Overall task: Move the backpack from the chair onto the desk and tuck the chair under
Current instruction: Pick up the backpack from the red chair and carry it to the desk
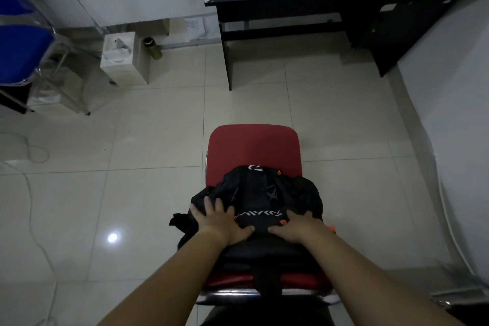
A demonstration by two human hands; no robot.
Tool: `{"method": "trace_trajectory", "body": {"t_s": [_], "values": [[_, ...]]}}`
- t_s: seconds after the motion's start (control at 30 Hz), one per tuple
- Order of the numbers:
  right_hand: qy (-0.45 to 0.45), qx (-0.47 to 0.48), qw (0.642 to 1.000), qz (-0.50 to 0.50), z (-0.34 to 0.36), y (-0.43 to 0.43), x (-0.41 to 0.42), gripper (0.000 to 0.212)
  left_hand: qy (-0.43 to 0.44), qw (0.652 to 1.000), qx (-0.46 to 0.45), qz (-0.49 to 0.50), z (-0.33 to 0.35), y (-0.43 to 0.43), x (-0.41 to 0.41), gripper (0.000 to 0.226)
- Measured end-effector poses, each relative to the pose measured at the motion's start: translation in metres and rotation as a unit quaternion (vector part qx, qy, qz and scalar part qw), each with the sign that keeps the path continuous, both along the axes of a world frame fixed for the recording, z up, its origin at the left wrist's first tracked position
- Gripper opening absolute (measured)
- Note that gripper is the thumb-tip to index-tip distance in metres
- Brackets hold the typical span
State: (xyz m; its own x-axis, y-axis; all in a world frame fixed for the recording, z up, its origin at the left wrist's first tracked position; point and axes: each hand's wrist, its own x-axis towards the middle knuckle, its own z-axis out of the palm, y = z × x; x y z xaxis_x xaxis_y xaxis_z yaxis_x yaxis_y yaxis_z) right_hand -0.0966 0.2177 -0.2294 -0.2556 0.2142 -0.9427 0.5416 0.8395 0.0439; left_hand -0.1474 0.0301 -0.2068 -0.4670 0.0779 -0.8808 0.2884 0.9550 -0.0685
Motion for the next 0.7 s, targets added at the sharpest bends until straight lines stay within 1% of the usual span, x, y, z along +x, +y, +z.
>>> {"method": "trace_trajectory", "body": {"t_s": [0.03,0.1,0.13,0.23,0.3,0.43,0.5,0.57,0.7], "values": [[-0.001,0.011,1.0,0.005,-0.001,0.001,0.0,0.109,-0.012,0.999,-0.022,0.022,0.001,-0.001,-0.001,0.096],[0.0,0.022,1.0,0.02,-0.002,0.002,-0.001,0.115,-0.068,0.995,-0.023,0.073,0.002,-0.003,-0.003,0.098],[0.0,0.026,0.999,0.022,-0.002,0.003,-0.002,0.117,-0.078,0.994,-0.018,0.069,0.002,-0.002,-0.005,0.095],[0.028,0.031,0.999,0.011,-0.003,0.006,0.0,0.115,-0.044,0.999,-0.012,0.016,0.0,-0.002,-0.008,0.079],[0.078,0.013,0.997,-0.002,0.0,0.01,0.003,0.105,-0.03,1.0,0.0,0.008,-0.003,-0.006,-0.009,0.066],[0.197,-0.051,0.979,-0.009,0.012,0.016,0.006,0.061,-0.022,0.999,0.034,-0.007,-0.003,-0.009,-0.014,0.054],[0.239,-0.057,0.969,0.011,0.023,0.019,0.003,0.046,0.006,0.998,0.056,-0.026,0.002,-0.004,-0.015,0.048],[0.277,-0.057,0.959,0.025,0.035,0.024,-0.002,0.04,0.044,0.995,0.079,-0.052,0.01,0.003,-0.017,0.041],[0.363,-0.049,0.93,0.03,0.06,0.049,-0.015,0.04,0.133,0.981,0.116,-0.075,0.036,0.027,-0.03,0.033]]}}
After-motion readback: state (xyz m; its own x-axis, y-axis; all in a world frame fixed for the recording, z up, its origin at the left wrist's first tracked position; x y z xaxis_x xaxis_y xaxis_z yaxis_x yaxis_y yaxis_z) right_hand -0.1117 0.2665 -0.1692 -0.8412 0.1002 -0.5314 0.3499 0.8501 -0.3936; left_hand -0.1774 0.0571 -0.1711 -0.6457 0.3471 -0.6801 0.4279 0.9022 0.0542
